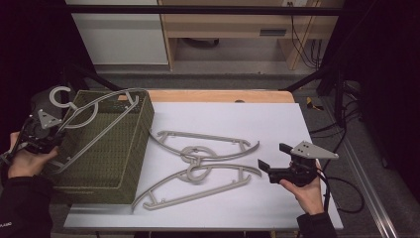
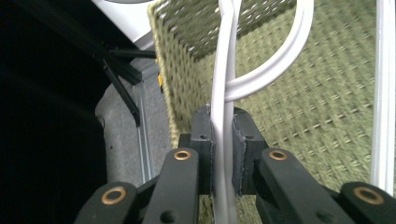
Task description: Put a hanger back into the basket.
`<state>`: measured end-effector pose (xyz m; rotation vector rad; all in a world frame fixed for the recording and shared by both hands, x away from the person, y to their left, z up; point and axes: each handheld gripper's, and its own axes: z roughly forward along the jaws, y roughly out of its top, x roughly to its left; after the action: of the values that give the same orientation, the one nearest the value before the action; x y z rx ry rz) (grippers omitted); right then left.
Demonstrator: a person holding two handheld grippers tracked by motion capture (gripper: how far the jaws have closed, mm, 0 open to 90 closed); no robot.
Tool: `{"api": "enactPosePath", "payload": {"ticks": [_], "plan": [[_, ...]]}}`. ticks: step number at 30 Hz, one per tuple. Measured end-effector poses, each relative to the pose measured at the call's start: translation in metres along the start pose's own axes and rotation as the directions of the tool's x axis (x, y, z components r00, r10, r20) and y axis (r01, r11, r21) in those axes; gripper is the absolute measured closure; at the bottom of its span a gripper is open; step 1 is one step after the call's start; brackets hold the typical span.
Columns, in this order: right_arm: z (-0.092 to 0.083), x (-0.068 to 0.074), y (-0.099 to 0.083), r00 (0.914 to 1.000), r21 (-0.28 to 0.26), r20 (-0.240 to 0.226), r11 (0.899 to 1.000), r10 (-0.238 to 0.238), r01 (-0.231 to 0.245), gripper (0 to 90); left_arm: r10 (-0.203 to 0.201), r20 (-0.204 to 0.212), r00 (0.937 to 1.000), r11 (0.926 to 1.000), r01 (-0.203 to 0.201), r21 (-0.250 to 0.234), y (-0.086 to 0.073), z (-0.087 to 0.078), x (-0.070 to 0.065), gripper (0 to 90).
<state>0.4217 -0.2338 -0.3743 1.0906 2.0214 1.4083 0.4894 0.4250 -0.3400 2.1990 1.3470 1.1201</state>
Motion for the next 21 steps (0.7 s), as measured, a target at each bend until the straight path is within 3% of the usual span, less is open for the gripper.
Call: {"api": "enactPosePath", "payload": {"ticks": [7, 13, 21], "plan": [[0.001, 0.001, 0.000, 1.0000, 0.004, -0.002, 1.000, -0.004, 0.004, 6.0, -0.019, -0.002, 0.9998, 0.9989, 0.019, 0.043, -0.013, 0.011, 0.001, 81.4], [0.002, 0.002, 0.000, 1.0000, 0.009, -0.005, 1.000, -0.006, 0.006, 6.0, 0.011, 0.015, 0.9998, 0.9964, -0.012, 0.083, -0.013, 0.023, -0.015, 81.4], [0.002, 0.002, 0.000, 0.9999, 0.009, -0.003, 1.000, -0.011, 0.011, 6.2, 0.009, 0.063, 0.9980, 0.9904, -0.017, 0.137, -0.017, 0.039, -0.028, 81.1]]}}
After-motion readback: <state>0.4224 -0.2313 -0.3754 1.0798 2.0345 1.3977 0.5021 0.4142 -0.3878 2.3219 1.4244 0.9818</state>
